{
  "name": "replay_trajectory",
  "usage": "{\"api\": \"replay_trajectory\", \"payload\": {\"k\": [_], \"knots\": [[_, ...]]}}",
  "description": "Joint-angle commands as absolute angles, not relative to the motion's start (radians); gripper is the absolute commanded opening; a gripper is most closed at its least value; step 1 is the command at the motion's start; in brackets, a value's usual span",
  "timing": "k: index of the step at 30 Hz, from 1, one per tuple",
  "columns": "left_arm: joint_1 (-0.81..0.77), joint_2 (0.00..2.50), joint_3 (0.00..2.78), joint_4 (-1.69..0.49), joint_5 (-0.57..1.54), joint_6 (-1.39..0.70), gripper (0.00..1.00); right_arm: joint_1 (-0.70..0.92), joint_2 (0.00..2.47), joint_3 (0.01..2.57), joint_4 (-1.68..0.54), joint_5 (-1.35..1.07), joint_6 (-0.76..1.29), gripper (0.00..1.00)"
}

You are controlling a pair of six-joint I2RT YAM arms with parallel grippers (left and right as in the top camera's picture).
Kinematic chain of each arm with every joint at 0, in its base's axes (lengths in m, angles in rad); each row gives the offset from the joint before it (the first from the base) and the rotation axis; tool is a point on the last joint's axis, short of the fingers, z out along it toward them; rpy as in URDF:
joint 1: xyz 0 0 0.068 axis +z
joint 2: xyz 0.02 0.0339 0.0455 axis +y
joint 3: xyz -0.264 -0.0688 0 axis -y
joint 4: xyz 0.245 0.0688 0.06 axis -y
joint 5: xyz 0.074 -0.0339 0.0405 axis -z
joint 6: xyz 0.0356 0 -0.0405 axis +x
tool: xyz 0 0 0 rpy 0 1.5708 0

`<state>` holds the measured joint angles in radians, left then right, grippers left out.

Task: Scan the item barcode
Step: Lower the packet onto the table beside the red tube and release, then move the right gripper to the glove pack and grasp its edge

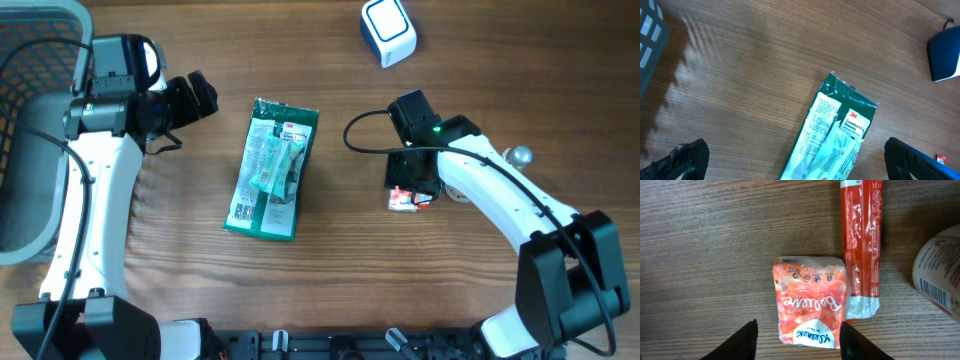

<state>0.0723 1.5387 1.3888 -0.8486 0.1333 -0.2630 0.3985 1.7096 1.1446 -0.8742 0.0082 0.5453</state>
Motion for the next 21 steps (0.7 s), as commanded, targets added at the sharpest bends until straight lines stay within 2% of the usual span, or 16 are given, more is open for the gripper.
{"api": "replay_trajectory", "payload": {"k": [1,2,4,6,17,21], "knots": [[0.076,1.536,1.401,-0.847,0.145,-0.242,1.00,0.400,1.716,1.136,-0.860,-0.009,0.550,0.45],[0.076,1.536,1.401,-0.847,0.145,-0.242,1.00,0.400,1.716,1.136,-0.852,-0.033,0.549,0.38],[0.076,1.536,1.401,-0.847,0.145,-0.242,1.00,0.400,1.717,1.136,-0.841,-0.059,0.550,0.18],[0.076,1.536,1.401,-0.847,0.145,-0.242,1.00,0.401,1.720,1.136,-0.831,-0.060,0.550,0.04],[0.076,1.536,1.401,-0.847,0.145,-0.242,1.00,0.435,1.830,1.136,-0.801,-0.094,0.553,0.04],[0.076,1.536,1.401,-0.847,0.145,-0.242,1.00,0.434,1.857,1.136,-0.846,0.009,0.554,0.04]]}}
